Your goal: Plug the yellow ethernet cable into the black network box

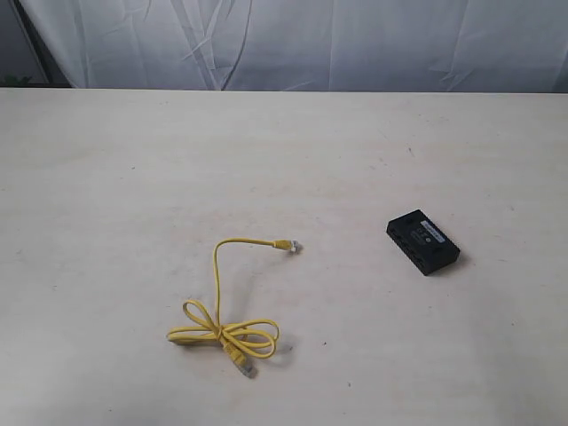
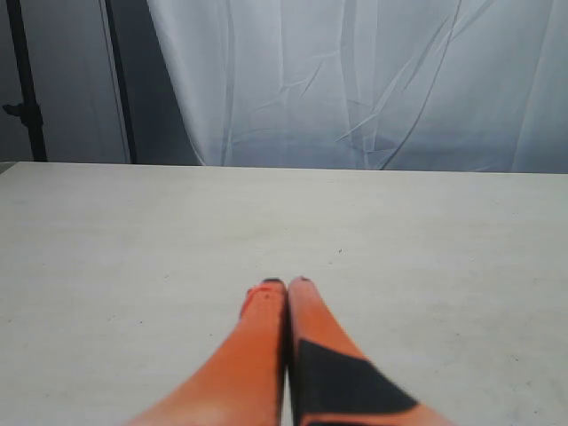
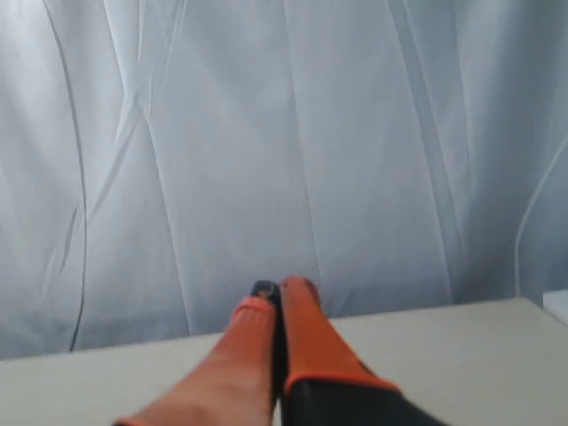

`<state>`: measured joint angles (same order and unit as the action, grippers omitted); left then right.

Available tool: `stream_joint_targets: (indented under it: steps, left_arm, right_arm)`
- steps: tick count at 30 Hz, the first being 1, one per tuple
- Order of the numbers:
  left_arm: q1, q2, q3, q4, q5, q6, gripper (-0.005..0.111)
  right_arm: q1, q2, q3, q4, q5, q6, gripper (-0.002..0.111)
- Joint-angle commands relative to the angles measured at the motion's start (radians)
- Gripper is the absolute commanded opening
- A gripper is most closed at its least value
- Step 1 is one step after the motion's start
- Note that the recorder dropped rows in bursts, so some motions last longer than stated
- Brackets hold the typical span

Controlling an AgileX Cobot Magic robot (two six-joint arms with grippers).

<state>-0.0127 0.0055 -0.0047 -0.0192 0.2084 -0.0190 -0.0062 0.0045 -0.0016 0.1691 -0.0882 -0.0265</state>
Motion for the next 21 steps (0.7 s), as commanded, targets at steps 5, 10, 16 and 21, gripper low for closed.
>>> stream_joint_targets:
  steps: [5,10,16,21]
  left_arm:
    - [0.003,-0.006,0.005,0.005,-0.01,0.0,0.0]
    - [0.003,-0.006,0.005,0.005,-0.01,0.0,0.0]
    - [0.003,-0.006,0.005,0.005,-0.01,0.0,0.0]
    - [0.003,-0.006,0.005,0.005,-0.01,0.0,0.0]
  right_arm:
    - [-0.003,-0.005,0.002,-0.001,-0.163,0.0,0.0]
    - [-0.003,-0.005,0.002,-0.001,-0.18,0.0,0.0]
    - [-0.003,-0.005,0.002,-0.003,-0.18,0.0,0.0]
    - [-0.003,-0.005,0.0,-0.003,-0.149,-0.023,0.0]
